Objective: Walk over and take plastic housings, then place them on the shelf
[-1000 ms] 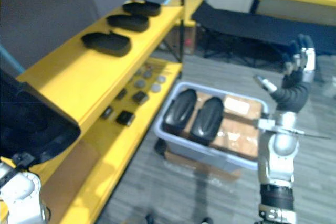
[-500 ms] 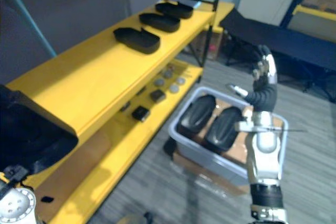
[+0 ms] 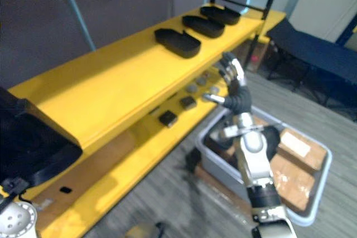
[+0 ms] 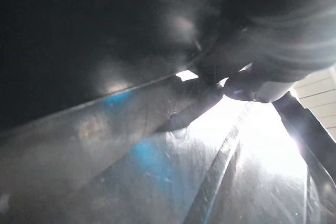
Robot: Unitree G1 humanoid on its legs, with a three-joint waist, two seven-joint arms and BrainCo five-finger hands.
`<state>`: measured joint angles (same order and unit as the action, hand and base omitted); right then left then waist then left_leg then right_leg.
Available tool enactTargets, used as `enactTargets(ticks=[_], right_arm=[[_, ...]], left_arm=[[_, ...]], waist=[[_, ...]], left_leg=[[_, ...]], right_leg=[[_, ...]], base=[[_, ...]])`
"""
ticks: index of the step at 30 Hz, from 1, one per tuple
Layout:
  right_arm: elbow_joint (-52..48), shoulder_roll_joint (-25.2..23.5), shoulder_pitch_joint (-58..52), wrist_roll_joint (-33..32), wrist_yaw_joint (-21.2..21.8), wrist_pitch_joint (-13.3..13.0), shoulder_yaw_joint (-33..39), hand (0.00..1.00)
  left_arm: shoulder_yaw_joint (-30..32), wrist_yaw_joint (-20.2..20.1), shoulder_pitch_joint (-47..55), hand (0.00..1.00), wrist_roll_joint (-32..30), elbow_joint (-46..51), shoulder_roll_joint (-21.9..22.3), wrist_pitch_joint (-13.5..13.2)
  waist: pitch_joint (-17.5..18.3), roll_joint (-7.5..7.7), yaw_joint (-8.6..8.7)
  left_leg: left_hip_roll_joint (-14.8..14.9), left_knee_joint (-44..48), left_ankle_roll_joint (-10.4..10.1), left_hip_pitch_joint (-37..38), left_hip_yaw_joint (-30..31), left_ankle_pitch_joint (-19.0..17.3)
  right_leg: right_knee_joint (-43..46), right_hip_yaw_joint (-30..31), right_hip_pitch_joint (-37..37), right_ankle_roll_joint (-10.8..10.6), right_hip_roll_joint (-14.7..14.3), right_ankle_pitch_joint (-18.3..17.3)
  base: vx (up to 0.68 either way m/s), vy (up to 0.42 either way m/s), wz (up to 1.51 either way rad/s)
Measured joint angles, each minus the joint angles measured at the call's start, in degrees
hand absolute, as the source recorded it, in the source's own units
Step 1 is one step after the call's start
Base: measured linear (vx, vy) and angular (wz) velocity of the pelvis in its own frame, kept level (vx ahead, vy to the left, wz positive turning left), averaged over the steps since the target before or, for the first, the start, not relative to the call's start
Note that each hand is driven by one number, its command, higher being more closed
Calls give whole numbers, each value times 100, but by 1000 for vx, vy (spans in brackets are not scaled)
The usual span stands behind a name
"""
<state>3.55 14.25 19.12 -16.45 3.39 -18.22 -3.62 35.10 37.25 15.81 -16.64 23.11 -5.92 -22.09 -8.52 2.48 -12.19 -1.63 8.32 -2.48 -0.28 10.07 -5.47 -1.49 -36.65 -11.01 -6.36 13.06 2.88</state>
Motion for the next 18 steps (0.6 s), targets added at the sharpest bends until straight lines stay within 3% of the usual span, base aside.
enactTargets(ticks=[11, 18], right_arm=[[185, 5, -44, 54, 235, -1, 12, 0], [180, 27, -568, 286, 269, -3, 227, 0]], left_arm=[[-284, -87, -10, 100, 66, -88, -1, -29], [-872, -831, 10, 100, 912, -304, 128, -35]], waist=[[-16, -19, 57], [-135, -48, 81]], left_leg=[[61, 139, -37, -72, -136, -101], [-26, 233, -18, -192, -66, -80]], right_leg=[[40, 118, 102, 2, -34, -4], [434, -273, -99, -4, 101, -340]], base=[[28, 19, -6], [12, 19, 37]])
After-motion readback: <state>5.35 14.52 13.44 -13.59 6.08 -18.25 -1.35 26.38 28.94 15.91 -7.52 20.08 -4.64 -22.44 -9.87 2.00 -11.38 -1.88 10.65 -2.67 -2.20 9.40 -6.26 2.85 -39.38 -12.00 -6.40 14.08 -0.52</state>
